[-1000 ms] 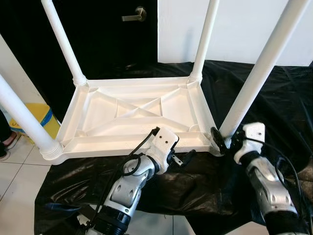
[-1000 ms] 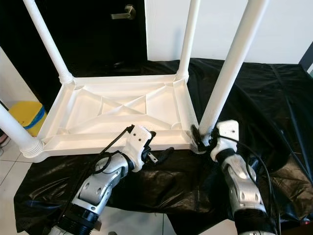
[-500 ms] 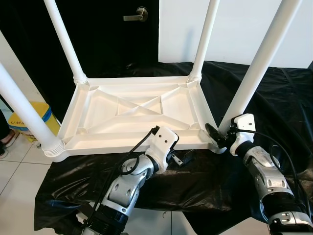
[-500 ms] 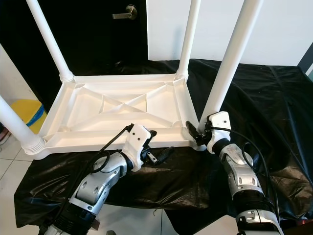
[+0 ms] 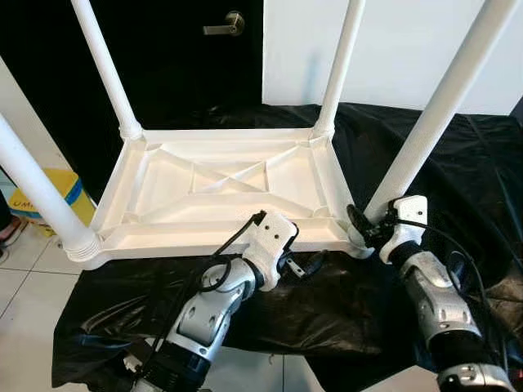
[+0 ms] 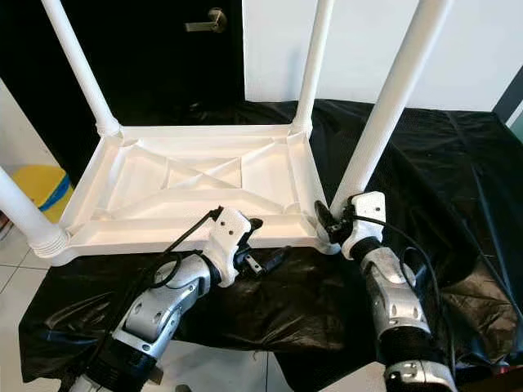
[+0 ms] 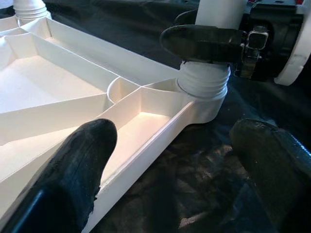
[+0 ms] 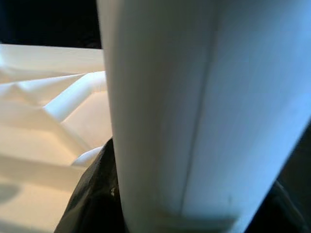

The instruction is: Building children table

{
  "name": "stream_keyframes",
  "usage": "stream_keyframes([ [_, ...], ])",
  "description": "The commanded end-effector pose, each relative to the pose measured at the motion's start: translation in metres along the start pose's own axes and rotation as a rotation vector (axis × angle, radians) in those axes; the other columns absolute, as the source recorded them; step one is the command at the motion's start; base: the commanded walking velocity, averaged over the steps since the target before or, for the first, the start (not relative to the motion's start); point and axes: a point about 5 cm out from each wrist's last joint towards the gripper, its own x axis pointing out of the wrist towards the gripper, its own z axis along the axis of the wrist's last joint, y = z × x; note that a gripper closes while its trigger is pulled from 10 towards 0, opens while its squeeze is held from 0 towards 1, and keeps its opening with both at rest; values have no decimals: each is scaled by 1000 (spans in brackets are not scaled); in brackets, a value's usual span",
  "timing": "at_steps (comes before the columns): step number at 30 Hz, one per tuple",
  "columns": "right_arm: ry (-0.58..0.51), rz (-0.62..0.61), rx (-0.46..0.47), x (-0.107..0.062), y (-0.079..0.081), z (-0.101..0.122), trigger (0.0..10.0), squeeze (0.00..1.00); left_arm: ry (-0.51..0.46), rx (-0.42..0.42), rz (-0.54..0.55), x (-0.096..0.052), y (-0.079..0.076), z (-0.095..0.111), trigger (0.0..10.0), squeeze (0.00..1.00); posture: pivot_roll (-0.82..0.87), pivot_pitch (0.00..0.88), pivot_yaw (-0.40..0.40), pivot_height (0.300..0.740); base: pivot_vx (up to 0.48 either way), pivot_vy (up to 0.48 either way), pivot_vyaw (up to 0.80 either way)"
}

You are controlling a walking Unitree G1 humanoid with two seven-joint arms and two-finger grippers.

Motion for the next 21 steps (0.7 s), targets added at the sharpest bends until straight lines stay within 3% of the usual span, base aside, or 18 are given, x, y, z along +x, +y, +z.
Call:
stream_keyframes([
  [1,72,-47,17,-5,4,-14,10000,0,1,0,-101,0,-6,1,10000,0,-110,11,-31,740,0,0,0],
  [4,68,-147,17,-5,6,-15,10000,0,0,1,-102,1,-5,2,10000,0,-113,10,-28,740,0,0,0],
  [8,94,-368,54,-4,15,-17,10000,0,-12,3,-117,6,-7,6,10000,0,-107,1,-34,740,0,0,0],
  [12,113,-397,78,-3,24,-19,10000,0,-15,0,-121,7,-8,7,10000,0,-100,0,-44,740,0,0,0],
  [13,113,-369,97,-1,33,-19,10000,0,-18,-4,-120,7,-8,7,10000,0,-98,0,-46,740,0,0,0],
  [16,96,-333,109,3,40,-15,10000,0,-21,-10,-117,7,-7,8,10000,0,-98,0,-47,740,0,0,0],
  [21,92,-335,100,5,42,-13,10000,0,-20,-5,-122,7,-6,8,10000,0,-87,0,-51,740,0,0,0],
])
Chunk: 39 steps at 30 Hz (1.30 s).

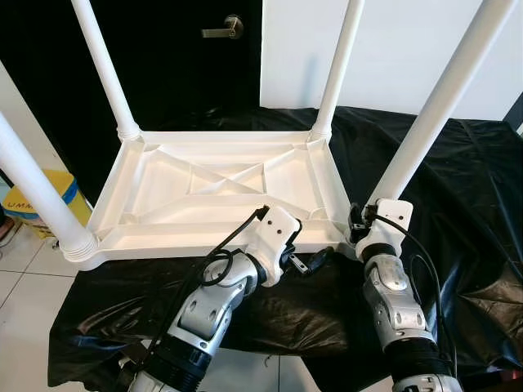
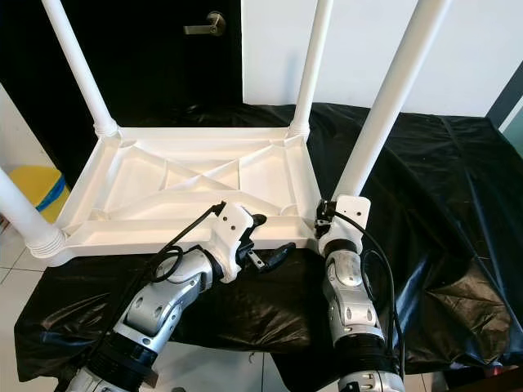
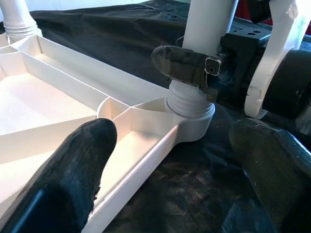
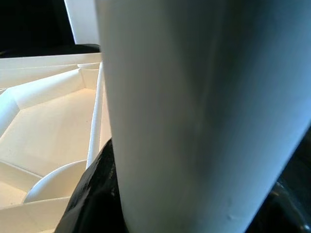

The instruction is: Building children table

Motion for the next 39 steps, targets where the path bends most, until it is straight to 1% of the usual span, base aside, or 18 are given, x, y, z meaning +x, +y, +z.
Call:
stream_keyframes([
  [1,64,15,3,-4,10,-11,10000,0,6,-1,-89,1,-4,1,10000,0,-89,0,-49,740,0,0,0],
  [8,53,19,3,-5,10,-9,10000,24,7,-3,-91,3,-2,1,10000,0,-90,6,-47,740,0,0,0],
  [9,46,18,1,-5,10,-7,10000,1000,4,-4,-96,4,-4,2,10000,0,-92,13,-52,740,0,0,0],
  [14,23,29,7,-3,7,-2,10000,1000,-3,-10,-98,5,-6,3,10000,0,-96,20,-57,740,0,0,0],
  [15,19,61,17,-3,6,0,10000,1000,-4,-13,-95,5,-6,3,10000,0,-100,25,-59,740,0,0,0],
  [17,19,61,17,-3,6,0,10000,1000,-4,-13,-95,5,-6,3,10000,0,-100,25,-59,740,0,0,0],
  [18,10,116,26,-3,7,2,10000,1000,0,-14,-90,6,-6,2,10000,0,-99,27,-61,740,0,0,0],
  [19,10,116,26,-3,7,2,10000,1000,0,-14,-90,6,-6,2,10000,0,-99,27,-61,740,0,0,0],
  [20,-2,206,19,-3,1,4,10000,1000,4,-13,-88,5,-6,1,10000,0,-97,29,-63,740,0,0,0],
  [21,-2,206,19,-3,1,4,10000,1000,4,-13,-88,5,-6,1,10000,0,-97,29,-63,740,0,0,0],
  [23,-4,345,-44,1,-18,7,10000,1000,10,-11,-79,3,-3,0,10000,0,-94,32,-63,740,0,0,0],
  [25,-4,345,-44,1,-18,7,10000,1000,10,-11,-79,3,-3,0,10000,0,-94,32,-63,740,0,0,0],
  [26,11,398,-75,3,-27,8,10000,1000,10,-10,-77,2,-1,1,10000,0,-94,32,-61,740,0,0,0],
  [27,28,449,-107,6,-31,8,10000,82,10,-9,-74,2,0,1,10000,0,-88,30,-62,740,0,0,0],
  [29,28,449,-107,6,-31,8,10000,82,10,-9,-74,2,0,1,10000,0,-88,30,-62,740,0,0,0],
  [30,44,499,-134,8,-34,8,10000,0,9,-8,-73,2,0,1,10000,0,-86,27,-61,740,0,0,0],
  [36,73,607,-197,16,-30,8,10000,0,8,-4,-79,1,1,2,10000,0,-75,16,-52,740,0,0,0],
  [39,79,627,-202,18,-28,8,10000,0,15,6,-79,0,1,2,10000,0,-65,14,-52,740,0,0,0],
])
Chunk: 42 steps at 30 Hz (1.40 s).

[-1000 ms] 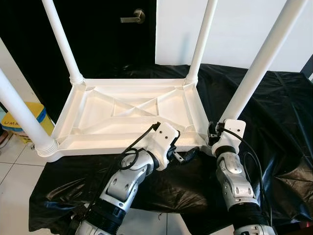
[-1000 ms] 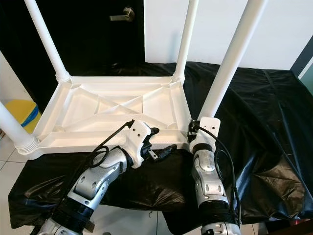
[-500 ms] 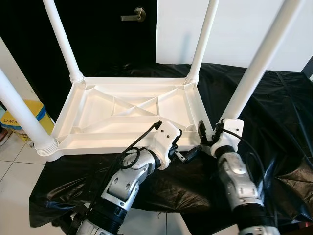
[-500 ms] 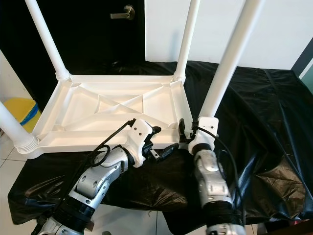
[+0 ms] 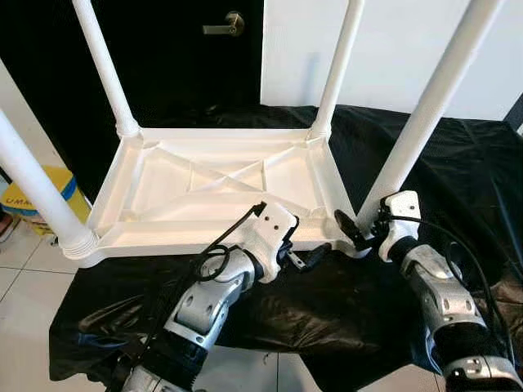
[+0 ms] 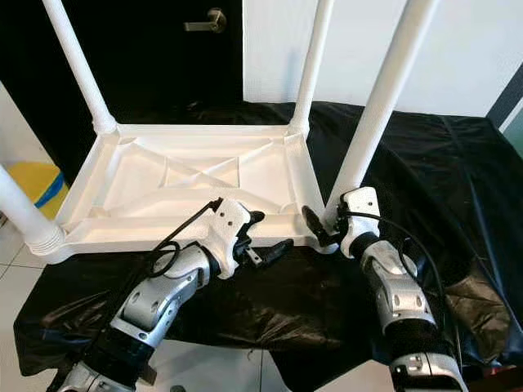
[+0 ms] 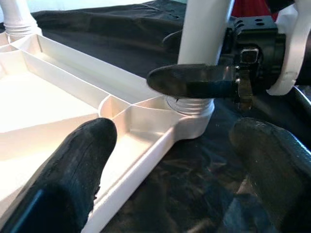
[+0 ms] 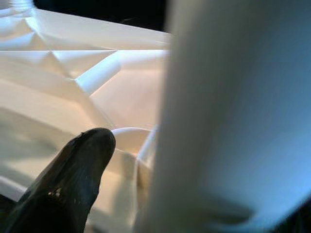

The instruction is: Building children table

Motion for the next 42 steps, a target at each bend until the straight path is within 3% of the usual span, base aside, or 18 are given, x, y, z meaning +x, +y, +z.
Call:
stream_keyframes([
  [1,19,42,-22,4,3,-1,10000,0,14,3,-76,1,-5,0,10000,0,-65,14,-52,740,0,0,0],
  [2,23,57,-32,6,5,-1,9137,0,17,8,-76,1,-5,0,10000,0,-57,11,-54,740,0,0,0],
  [3,25,75,-29,6,6,-2,0,0,19,11,-73,0,-4,0,10000,0,-52,11,-54,740,0,0,0],
  [15,54,30,6,-6,1,-15,0,0,22,-10,-78,-5,-9,-4,10000,0,-65,13,-41,740,0,0,0],
  [16,56,10,14,-8,2,-17,10000,0,22,-19,-84,-5,-11,-5,10000,0,-70,13,-35,740,0,0,0],
  [23,53,-70,32,-11,7,-22,10000,0,30,-27,-109,-6,-15,-8,10000,0,-82,5,-22,740,0,0,0],
  [30,44,-291,52,-14,14,-23,10000,0,34,-35,-119,-6,-15,-9,10000,0,-94,0,-18,740,0,0,0],
  [34,39,-343,67,-15,15,-23,10000,0,36,-36,-119,-6,-15,-10,10000,0,-93,0,-19,740,0,0,0],
  [36,39,-462,96,-19,21,-26,10000,0,37,-40,-117,-7,-16,-10,10000,0,-87,0,-25,740,0,0,0],
  [42,42,-603,158,-23,37,-29,10000,0,37,-45,-103,-9,-13,-11,10000,0,-79,0,-30,740,0,0,0],
])
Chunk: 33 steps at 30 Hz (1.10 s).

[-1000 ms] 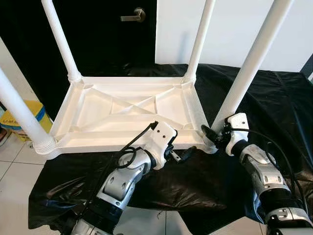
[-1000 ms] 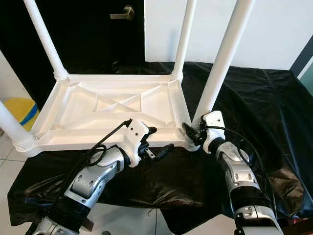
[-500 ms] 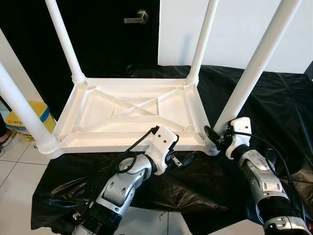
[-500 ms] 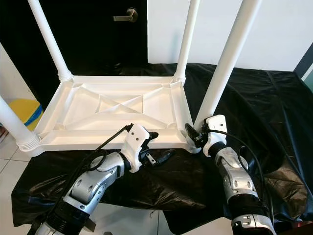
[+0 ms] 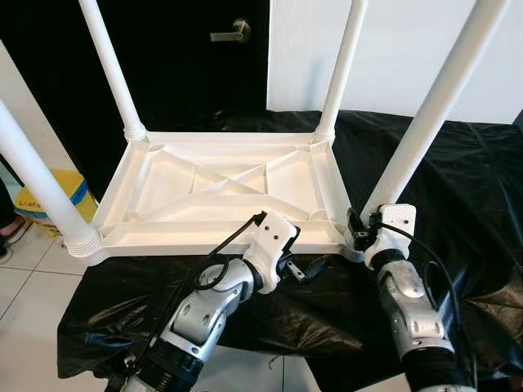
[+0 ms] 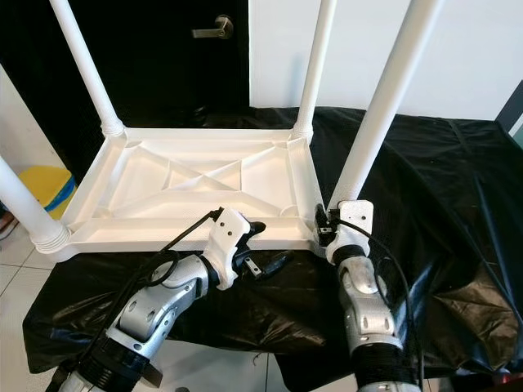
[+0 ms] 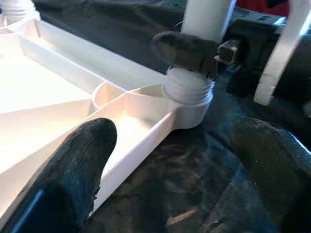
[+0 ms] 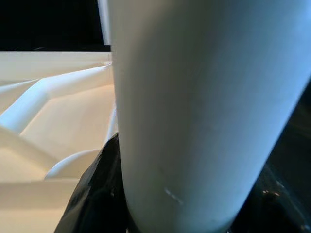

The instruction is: Building children table

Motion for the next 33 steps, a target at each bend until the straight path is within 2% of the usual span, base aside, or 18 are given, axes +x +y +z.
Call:
stream_keyframes([
  [1,96,-53,-6,-9,-5,-19,10000,0,7,-9,-74,-1,-4,-1,10000,0,-79,0,-30,740,0,0,0],
  [3,98,-53,2,-10,-1,-19,10000,0,8,-8,-72,-1,-3,-1,10000,0,-79,0,-31,740,0,0,0],
  [10,101,-91,0,-12,-5,-18,10000,0,8,-11,-72,-2,-4,-2,10000,0,-83,0,-27,740,0,0,0],
  [20,94,-119,-4,-14,-3,-14,10000,0,7,-8,-69,-4,-3,0,10000,0,-83,0,-28,740,0,0,0],
  [21,92,-119,-3,-14,-2,-14,10000,102,6,-8,-68,-4,-3,0,10000,0,-83,0,-29,740,0,0,0],
  [22,92,-119,-3,-14,-2,-14,10000,102,6,-8,-68,-4,-3,0,10000,0,-83,0,-29,740,0,0,0],
  [23,84,-112,1,-13,-2,-12,10000,1000,4,-8,-68,-4,-3,1,10000,0,-82,0,-30,740,0,0,0],
  [29,55,-74,5,-14,2,-8,10000,1000,3,-8,-67,-3,-4,1,10000,0,-83,0,-34,740,0,0,0],
  [30,47,-67,5,-15,2,-6,10000,0,2,-9,-68,-3,-5,1,10000,0,-80,0,-34,740,0,0,0],
  [33,26,-41,6,-15,2,-3,10000,0,0,-13,-69,-3,-6,1,10000,0,-81,0,-33,740,0,0,0],
])
